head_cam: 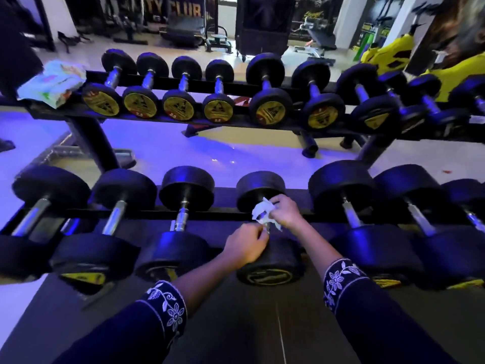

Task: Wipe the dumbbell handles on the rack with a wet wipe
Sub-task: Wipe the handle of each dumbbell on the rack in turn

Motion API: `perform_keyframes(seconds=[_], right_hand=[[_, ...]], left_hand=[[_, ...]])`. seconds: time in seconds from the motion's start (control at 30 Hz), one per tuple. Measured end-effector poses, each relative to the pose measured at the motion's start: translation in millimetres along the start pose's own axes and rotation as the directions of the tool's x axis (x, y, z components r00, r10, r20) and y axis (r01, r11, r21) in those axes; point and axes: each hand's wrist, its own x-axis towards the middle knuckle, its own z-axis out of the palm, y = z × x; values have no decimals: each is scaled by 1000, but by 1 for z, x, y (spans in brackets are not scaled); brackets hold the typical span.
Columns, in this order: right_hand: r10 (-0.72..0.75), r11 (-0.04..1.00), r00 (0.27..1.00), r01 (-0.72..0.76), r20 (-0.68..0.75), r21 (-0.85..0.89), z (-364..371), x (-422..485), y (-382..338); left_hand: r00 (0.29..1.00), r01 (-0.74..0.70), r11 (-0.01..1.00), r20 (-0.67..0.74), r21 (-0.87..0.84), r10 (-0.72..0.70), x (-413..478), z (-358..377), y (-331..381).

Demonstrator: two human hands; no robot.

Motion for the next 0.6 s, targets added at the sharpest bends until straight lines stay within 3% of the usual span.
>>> perform_keyframes(seconds=[0.13, 0.3, 0.6], right_hand=[[-75, 996, 995, 78, -66, 40, -2, -2, 16], [-90, 991, 995, 93, 32, -98, 13, 1, 28], [62, 991, 996, -55, 59, -121, 15, -5, 29]], left_hand=[[995, 84, 996, -58, -16, -85, 1, 21, 15], [987, 120, 992, -99, -46, -124, -1, 21, 13], [992, 87, 995, -92, -44, -90, 4, 22, 7]])
